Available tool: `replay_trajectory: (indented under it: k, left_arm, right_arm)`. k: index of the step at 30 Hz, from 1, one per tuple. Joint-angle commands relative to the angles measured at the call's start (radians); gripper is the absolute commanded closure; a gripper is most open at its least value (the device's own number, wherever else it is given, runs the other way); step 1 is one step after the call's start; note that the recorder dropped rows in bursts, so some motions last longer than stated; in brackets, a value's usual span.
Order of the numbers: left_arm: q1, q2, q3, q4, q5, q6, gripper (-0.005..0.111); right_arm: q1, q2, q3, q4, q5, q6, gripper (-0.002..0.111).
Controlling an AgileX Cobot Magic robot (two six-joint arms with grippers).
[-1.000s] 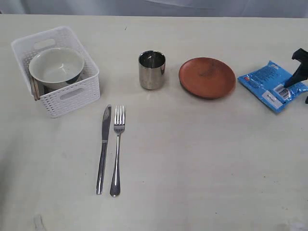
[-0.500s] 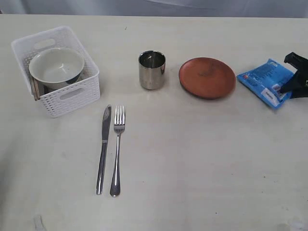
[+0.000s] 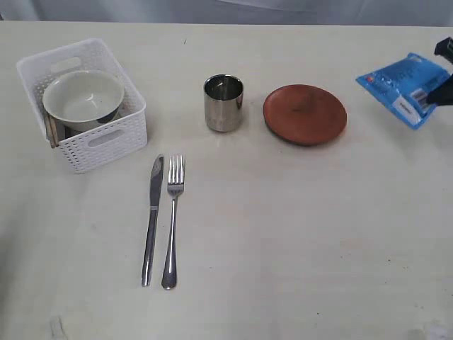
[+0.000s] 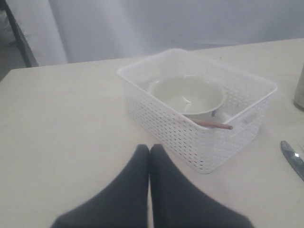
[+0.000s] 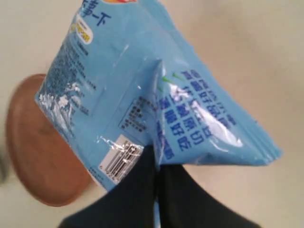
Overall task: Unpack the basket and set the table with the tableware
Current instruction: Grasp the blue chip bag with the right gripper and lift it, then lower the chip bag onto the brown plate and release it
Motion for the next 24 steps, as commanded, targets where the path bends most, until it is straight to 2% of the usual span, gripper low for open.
replay_trajectory:
  k: [1, 7, 14, 18, 21, 24]
  left_arm:
    - [-0.003, -0.004, 0.002, 0.000, -0.009, 0.001, 0.106]
    - [-0.003, -0.004, 0.002, 0.000, -0.009, 0.001, 0.106]
    - [-0.003, -0.004, 0.002, 0.000, -0.009, 0.001, 0.106]
    - [-0.003, -0.004, 0.002, 0.000, -0.009, 0.001, 0.106]
    - [-0.003, -0.004, 0.002, 0.000, -0.009, 0.001, 0.106]
    - [-0.003, -0.004, 0.002, 0.000, -0.009, 0.001, 0.106]
  right_arm:
    - [0.040, -0.084, -0.001, 0.143, 0.064, -0.071, 0.108]
    - [0.248, -0.062, -0.001, 0.132, 0.022, -0.024, 0.109]
    - [0.413, 0.028, -0.001, 0.118, -0.091, 0.051, 0.109]
    - [0.437, 0.063, -0.001, 0.074, -0.123, 0.083, 0.109]
    - [0.433, 0.062, -0.001, -0.122, -0.162, 0.212, 0.109]
    - [0.433, 0.069, -0.001, -0.183, -0.168, 0.265, 0.109]
